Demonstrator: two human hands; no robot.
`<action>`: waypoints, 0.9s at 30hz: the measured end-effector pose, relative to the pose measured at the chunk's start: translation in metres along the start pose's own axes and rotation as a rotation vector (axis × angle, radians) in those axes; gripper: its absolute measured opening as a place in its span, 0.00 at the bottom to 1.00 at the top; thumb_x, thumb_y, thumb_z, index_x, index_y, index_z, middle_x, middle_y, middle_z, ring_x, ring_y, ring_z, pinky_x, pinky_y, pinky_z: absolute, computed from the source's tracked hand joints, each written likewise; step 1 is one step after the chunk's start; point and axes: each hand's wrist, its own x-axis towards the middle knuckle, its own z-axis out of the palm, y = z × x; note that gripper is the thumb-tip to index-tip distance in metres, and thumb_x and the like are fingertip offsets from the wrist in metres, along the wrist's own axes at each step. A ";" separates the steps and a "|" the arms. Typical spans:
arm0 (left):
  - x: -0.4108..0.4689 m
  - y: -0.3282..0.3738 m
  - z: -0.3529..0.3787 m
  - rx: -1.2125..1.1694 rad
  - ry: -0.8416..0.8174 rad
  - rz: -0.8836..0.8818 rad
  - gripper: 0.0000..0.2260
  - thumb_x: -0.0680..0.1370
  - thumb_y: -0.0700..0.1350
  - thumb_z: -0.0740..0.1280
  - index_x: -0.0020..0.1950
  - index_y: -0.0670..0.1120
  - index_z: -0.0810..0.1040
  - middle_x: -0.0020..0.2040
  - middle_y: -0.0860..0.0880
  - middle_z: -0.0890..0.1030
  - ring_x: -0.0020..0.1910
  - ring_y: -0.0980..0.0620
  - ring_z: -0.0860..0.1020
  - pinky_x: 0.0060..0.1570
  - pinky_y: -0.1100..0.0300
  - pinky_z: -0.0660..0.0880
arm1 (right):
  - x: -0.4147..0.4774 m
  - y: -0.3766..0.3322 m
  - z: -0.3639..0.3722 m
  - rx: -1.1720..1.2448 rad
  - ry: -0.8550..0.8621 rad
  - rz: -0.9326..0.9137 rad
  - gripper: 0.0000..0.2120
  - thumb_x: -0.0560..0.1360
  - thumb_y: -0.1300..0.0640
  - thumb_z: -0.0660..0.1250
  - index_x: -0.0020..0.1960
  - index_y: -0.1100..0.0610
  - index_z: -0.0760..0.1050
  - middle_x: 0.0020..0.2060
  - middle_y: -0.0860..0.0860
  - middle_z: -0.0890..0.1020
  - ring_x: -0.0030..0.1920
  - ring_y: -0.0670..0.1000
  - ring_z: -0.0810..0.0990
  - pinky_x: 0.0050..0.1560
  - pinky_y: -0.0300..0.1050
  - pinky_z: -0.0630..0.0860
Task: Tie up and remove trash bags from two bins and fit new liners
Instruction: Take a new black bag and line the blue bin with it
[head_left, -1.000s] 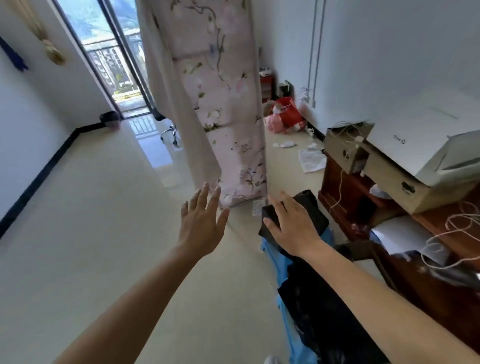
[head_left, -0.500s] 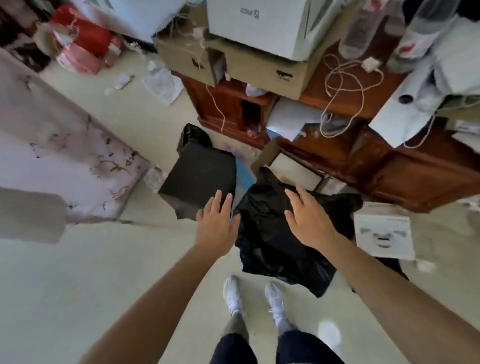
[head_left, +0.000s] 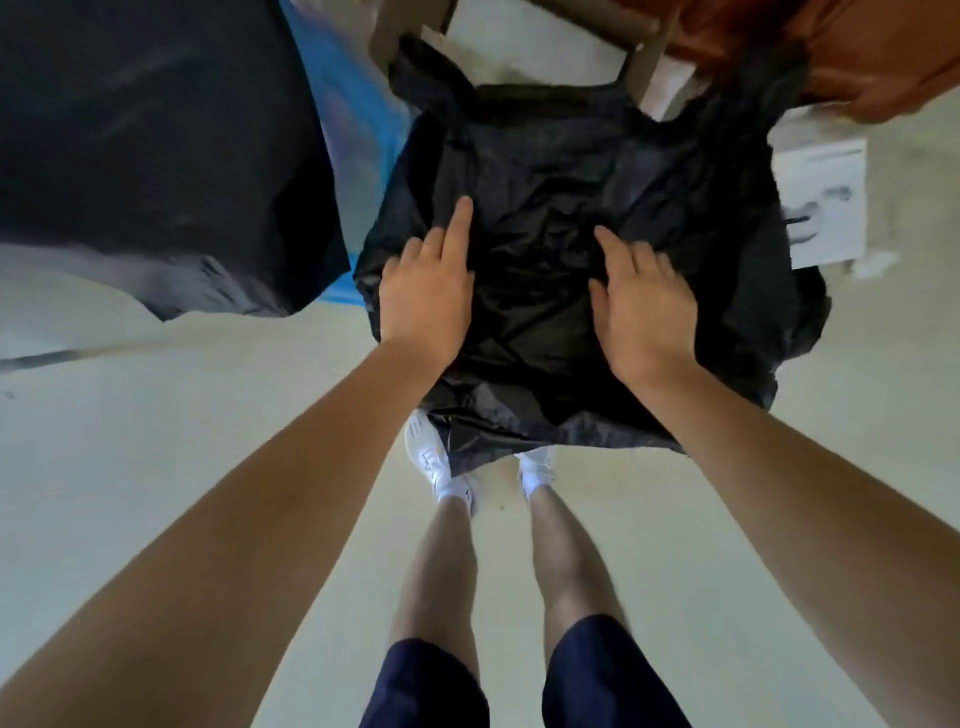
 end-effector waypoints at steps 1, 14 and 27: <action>-0.004 -0.001 0.000 -0.001 0.023 0.000 0.29 0.79 0.43 0.65 0.79 0.44 0.59 0.57 0.40 0.78 0.54 0.37 0.75 0.50 0.43 0.72 | -0.002 0.000 -0.001 -0.020 0.012 -0.014 0.25 0.79 0.56 0.65 0.75 0.56 0.67 0.57 0.59 0.79 0.56 0.62 0.76 0.53 0.57 0.73; -0.109 -0.006 -0.248 -0.127 0.442 -0.150 0.07 0.73 0.36 0.70 0.50 0.41 0.78 0.43 0.42 0.79 0.41 0.38 0.77 0.41 0.48 0.72 | -0.049 -0.083 -0.231 0.212 0.080 -0.384 0.30 0.74 0.58 0.72 0.73 0.49 0.68 0.43 0.47 0.76 0.46 0.52 0.77 0.42 0.46 0.74; -0.402 -0.058 -0.349 -0.062 0.847 -0.839 0.11 0.65 0.33 0.70 0.44 0.42 0.74 0.42 0.43 0.77 0.40 0.39 0.75 0.39 0.56 0.63 | -0.162 -0.300 -0.308 0.227 -0.038 -1.212 0.21 0.73 0.50 0.71 0.64 0.49 0.75 0.39 0.45 0.78 0.40 0.51 0.81 0.35 0.45 0.73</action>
